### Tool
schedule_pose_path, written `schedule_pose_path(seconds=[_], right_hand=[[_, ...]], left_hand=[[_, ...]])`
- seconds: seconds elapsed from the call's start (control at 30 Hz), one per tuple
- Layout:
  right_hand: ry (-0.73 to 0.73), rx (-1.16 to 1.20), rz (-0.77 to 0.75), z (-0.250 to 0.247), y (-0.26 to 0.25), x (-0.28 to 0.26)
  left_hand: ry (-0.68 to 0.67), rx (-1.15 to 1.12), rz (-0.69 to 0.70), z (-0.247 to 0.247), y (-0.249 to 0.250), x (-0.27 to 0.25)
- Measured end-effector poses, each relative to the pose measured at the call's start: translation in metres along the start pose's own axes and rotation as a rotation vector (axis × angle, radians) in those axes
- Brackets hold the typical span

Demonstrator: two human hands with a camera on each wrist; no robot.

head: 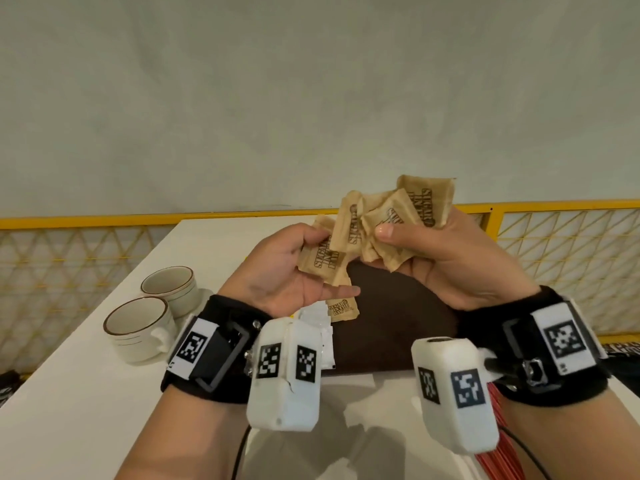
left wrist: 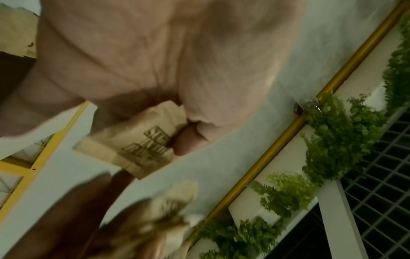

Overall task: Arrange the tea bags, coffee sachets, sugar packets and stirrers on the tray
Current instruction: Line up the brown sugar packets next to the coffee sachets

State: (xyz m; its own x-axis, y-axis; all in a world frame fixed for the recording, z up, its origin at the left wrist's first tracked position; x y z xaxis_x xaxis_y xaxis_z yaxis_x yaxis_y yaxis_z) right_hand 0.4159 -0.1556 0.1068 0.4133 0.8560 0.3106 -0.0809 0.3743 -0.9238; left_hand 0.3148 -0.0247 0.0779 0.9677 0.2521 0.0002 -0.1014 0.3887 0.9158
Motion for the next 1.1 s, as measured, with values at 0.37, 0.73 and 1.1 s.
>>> schedule_pose_path(seconds=[0.37,0.73,1.1], right_hand=[[0.230,0.215,-0.113,0.003,0.009,0.009],[0.216,0.217,-0.102,0.006,0.011,0.009],[0.205,0.207,-0.078,0.008,0.015,0.009]], left_hand=[[0.038,0.081,0.183,0.001,0.010,-0.003],[0.138,0.142,0.310,0.002,0.013,0.000],[0.100,-0.042,0.347,0.005,0.009,0.003]])
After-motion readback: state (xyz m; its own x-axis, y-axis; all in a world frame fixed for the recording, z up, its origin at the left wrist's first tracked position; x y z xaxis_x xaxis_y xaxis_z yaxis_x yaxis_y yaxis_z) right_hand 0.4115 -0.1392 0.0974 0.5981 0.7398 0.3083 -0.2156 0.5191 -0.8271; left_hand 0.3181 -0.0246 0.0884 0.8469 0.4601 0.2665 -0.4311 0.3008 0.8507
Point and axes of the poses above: each hand's wrist, its own x-axis towards the middle knuckle, its own z-axis out of the palm, y = z × x, the point moved 3 cm from there along x, towards the middle knuckle, and after that the axes turned 2 degrees about x, right-handed, at the moved point
